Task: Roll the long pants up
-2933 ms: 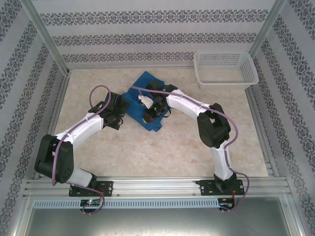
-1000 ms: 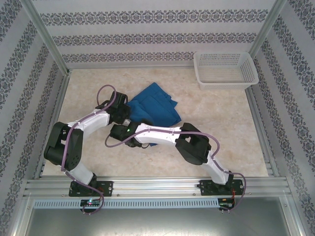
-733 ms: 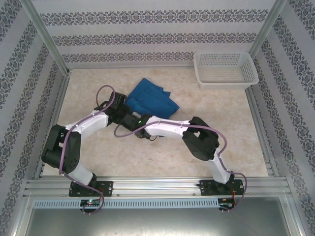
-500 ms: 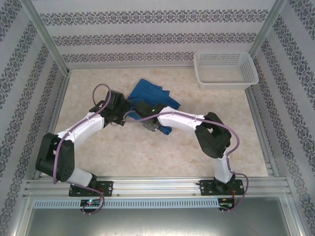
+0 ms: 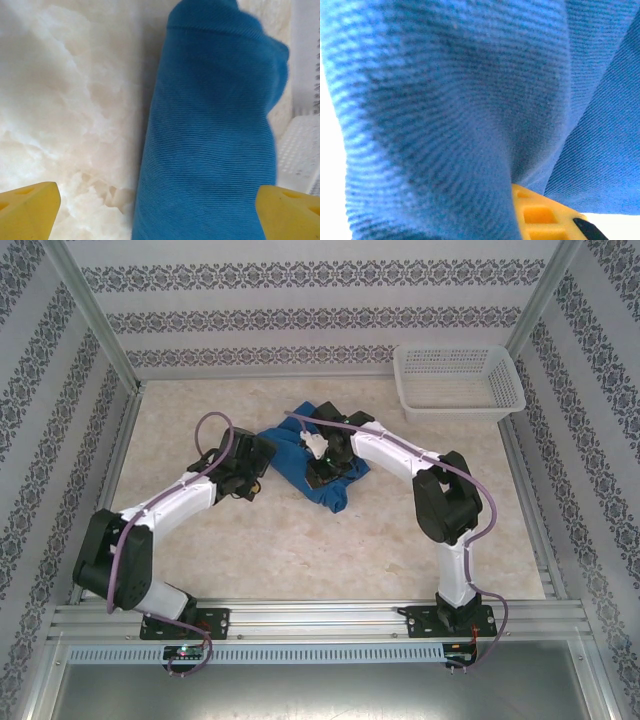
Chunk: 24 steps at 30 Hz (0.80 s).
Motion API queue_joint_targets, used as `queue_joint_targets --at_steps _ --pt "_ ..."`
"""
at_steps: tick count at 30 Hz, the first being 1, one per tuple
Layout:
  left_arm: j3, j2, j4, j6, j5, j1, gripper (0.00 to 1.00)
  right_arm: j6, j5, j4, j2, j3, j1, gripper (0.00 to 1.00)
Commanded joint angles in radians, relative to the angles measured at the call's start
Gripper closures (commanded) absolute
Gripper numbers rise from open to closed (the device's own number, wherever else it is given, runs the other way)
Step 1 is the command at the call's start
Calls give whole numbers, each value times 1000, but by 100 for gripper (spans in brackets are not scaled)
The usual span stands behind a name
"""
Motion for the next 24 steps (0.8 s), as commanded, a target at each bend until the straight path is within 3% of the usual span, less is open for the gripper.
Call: queue_joint_targets --at_steps 1,7,20,21,24 --pt "68 65 39 133 -35 -10 0 31 -208 -89 22 49 1 100" --pt "155 161 77 207 -7 -10 0 58 -288 -79 17 37 1 100" --pt "166 292 220 137 67 -17 0 -42 -349 -238 57 63 -11 100" --pt "164 301 241 136 80 -17 7 -50 -336 -246 58 58 -13 100" --pt "166 327 276 131 116 -18 100 -60 -285 -249 54 32 -16 100"
